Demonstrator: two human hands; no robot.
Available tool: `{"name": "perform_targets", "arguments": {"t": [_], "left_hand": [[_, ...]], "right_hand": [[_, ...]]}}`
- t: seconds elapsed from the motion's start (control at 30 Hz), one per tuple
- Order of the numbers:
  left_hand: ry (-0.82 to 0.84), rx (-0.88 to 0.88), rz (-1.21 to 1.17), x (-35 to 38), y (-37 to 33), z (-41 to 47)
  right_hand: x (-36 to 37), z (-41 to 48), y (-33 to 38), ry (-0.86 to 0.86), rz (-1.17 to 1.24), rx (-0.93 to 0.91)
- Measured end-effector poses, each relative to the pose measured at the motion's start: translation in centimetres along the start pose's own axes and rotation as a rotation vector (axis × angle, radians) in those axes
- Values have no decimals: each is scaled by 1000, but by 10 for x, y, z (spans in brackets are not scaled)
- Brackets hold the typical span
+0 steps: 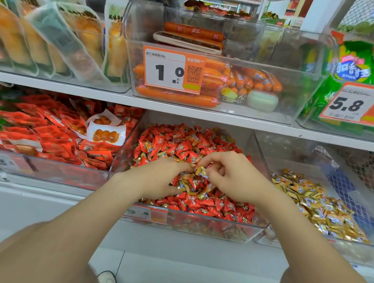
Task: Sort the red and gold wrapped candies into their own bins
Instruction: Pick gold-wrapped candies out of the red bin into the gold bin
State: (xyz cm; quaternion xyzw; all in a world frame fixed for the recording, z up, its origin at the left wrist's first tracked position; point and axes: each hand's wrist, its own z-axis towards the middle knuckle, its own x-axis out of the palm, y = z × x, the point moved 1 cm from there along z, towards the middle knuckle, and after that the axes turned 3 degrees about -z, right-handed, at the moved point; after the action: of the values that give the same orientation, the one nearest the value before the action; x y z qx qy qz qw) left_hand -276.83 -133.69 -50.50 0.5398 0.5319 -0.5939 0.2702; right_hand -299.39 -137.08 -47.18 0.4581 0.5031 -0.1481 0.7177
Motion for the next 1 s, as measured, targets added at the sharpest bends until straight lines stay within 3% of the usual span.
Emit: {"name": "perform_targets", "arguments": {"t": [0.23, 0.4, 0.63, 0.83, 0.93, 1.0], "left_hand": [[-119, -3, 136, 3, -13, 7], [-137, 12, 167, -3, -17, 6], [-57, -32, 182, -4, -16, 4], [-60, -33, 221, -3, -21, 2], [-99, -28, 132, -7, -17, -1], [-147, -47, 7, -12, -13, -4]], "right_hand": [[2, -2, -4, 22, -22, 40], [2, -10, 6, 61, -63, -92], [14, -9, 14, 219, -233, -69], [11, -5, 6, 232, -245, -37], [12, -7, 9, 255, -292, -67], [13, -6, 11, 174, -242, -86]]}}
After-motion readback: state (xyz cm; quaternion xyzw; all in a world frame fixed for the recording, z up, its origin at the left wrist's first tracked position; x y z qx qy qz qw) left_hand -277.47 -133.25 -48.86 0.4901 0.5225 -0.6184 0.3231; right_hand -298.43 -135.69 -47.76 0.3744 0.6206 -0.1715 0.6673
